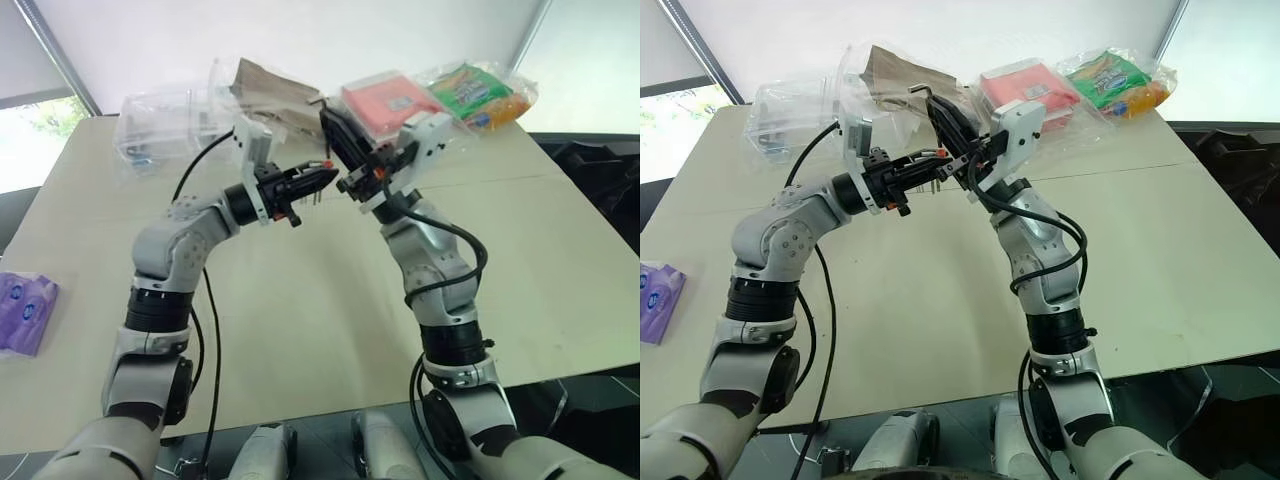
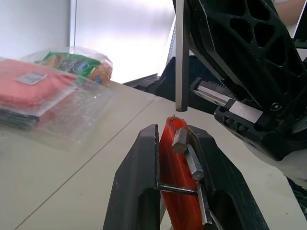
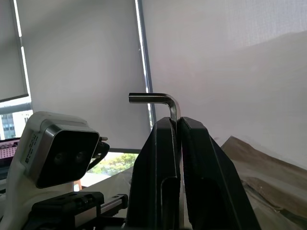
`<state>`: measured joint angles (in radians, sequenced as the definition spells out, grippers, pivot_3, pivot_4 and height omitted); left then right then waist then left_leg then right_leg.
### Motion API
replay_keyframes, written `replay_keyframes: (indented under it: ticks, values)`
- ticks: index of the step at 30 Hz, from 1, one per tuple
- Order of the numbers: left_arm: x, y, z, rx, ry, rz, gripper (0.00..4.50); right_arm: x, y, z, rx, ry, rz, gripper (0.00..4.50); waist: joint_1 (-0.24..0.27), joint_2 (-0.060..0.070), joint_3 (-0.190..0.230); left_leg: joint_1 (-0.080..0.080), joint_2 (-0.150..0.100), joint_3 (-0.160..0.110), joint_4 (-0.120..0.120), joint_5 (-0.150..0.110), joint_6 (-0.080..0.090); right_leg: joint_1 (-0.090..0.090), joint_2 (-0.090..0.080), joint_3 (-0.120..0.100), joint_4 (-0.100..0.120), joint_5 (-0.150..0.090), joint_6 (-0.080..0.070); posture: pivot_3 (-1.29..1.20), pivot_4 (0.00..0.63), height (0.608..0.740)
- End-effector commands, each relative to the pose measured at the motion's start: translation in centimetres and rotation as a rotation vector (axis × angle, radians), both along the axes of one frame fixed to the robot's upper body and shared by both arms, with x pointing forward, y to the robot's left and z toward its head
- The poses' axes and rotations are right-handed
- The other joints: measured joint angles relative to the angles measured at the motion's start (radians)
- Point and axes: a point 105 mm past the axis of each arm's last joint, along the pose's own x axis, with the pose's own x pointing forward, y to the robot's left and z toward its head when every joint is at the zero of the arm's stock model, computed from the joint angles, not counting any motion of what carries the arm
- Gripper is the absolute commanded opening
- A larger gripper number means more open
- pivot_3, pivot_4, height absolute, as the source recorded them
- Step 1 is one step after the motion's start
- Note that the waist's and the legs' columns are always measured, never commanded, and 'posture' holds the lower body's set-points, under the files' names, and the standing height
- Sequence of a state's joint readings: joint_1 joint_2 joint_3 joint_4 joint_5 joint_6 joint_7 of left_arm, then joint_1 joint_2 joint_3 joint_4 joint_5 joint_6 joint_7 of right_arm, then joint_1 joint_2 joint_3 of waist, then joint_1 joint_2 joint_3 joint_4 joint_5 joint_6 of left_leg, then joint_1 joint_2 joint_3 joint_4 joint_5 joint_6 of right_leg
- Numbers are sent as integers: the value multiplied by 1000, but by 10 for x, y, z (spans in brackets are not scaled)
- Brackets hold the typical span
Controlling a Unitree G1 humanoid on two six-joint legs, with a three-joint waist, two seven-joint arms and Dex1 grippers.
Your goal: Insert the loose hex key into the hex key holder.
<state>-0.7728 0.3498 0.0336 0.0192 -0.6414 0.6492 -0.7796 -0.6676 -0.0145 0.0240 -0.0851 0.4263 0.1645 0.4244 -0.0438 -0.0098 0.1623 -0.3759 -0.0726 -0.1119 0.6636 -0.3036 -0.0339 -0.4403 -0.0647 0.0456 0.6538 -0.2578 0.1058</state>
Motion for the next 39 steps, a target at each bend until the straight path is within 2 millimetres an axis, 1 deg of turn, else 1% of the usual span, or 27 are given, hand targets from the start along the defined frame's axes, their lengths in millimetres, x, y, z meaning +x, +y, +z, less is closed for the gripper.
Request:
replay_keyframes:
  ticks: [1, 13, 30, 39]
  values:
    - [-7, 1, 19, -31, -67, -9, 272, -12, 0, 17, 31, -75, 9, 30, 0, 0, 0, 0, 0, 0, 0, 0, 0, 0, 0, 0, 0, 0, 0, 0, 150, 740]
    - [-7, 3, 23, -60, -57, -2, 272, -11, -1, 14, 28, -67, 1, 30, 0, 0, 0, 0, 0, 0, 0, 0, 0, 0, 0, 0, 0, 0, 0, 0, 150, 740]
    - [-10, -1, 26, -82, -41, -27, 272, -10, -1, 12, 32, -64, -7, 30, 0, 0, 0, 0, 0, 0, 0, 0, 0, 0, 0, 0, 0, 0, 0, 0, 150, 740]
    - [-7, 4, 33, -135, -20, -7, 272, -11, -3, 12, 34, -66, -12, 30, 0, 0, 0, 0, 0, 0, 0, 0, 0, 0, 0, 0, 0, 0, 0, 0, 150, 740]
